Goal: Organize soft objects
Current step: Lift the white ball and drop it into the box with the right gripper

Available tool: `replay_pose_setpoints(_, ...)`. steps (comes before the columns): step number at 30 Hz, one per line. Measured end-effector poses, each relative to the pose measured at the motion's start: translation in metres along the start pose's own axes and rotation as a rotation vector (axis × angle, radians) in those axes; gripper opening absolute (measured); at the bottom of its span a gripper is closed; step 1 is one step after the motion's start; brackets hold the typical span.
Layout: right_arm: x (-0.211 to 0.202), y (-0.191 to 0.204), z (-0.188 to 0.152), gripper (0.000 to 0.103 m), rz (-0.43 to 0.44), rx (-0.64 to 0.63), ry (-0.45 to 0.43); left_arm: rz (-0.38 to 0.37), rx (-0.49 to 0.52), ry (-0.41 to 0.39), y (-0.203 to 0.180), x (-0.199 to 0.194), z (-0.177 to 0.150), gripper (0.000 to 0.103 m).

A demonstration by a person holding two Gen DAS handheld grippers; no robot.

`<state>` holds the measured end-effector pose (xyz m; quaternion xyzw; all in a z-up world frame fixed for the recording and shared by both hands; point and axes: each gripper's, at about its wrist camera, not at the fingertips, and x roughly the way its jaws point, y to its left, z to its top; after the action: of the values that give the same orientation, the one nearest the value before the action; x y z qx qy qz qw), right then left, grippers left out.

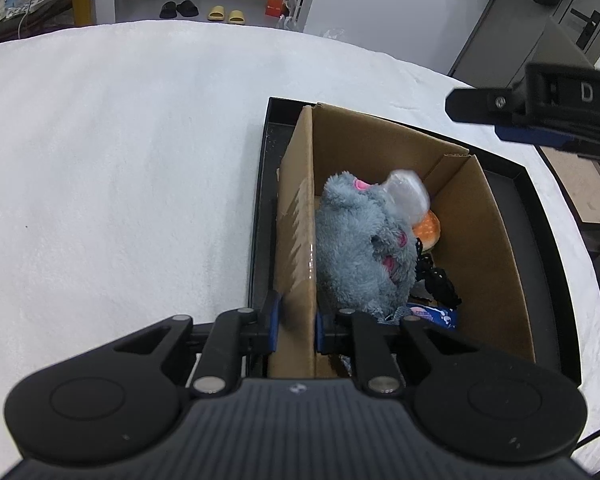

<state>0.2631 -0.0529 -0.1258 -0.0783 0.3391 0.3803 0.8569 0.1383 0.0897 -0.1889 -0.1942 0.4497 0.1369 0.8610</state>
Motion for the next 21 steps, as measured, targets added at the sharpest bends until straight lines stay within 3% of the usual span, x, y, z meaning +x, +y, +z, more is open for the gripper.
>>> replay_pose_setpoints(17,-0.026,-0.016,-0.02,0.057,-0.045,0.057,0.041,0.01,0.034,-0.006,-0.004,-0.008,0.004,0.019)
replay_pose_setpoints(21,-0.039,-0.021,-0.025,0.06,-0.044,0.076,0.042,0.012,0.05,-0.005,-0.005,-0.018,0.008,0.028)
